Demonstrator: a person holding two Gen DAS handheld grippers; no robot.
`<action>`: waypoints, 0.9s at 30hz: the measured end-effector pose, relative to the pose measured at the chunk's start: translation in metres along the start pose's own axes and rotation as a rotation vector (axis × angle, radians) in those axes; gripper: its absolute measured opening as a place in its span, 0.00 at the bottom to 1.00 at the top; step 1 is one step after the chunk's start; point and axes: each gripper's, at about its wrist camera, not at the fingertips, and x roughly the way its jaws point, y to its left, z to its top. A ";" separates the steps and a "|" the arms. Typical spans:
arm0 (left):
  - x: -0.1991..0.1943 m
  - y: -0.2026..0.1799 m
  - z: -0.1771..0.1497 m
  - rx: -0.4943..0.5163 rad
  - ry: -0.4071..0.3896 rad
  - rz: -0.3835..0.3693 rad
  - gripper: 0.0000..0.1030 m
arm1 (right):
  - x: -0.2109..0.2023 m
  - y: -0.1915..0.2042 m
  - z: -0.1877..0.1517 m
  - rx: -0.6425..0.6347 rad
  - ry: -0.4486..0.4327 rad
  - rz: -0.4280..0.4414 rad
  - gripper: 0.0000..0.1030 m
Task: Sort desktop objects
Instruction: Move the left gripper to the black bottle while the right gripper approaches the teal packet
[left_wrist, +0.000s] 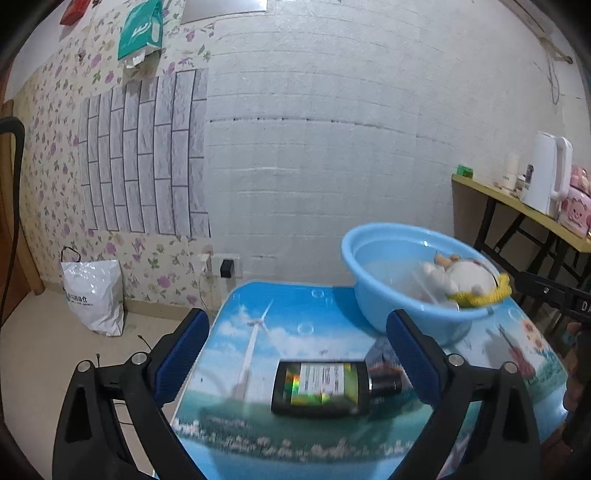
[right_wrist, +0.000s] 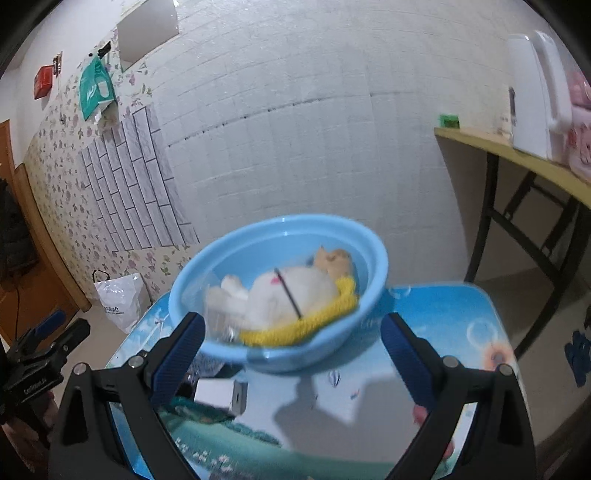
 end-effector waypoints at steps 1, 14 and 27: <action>0.001 0.000 -0.005 0.014 0.020 -0.005 0.95 | 0.001 0.002 -0.005 0.005 0.015 0.002 0.95; 0.027 -0.007 -0.037 0.161 0.247 0.016 0.95 | 0.010 0.025 -0.045 0.005 0.151 0.066 0.95; 0.053 -0.003 -0.053 0.160 0.318 -0.036 0.95 | 0.027 0.035 -0.055 -0.013 0.217 0.058 0.95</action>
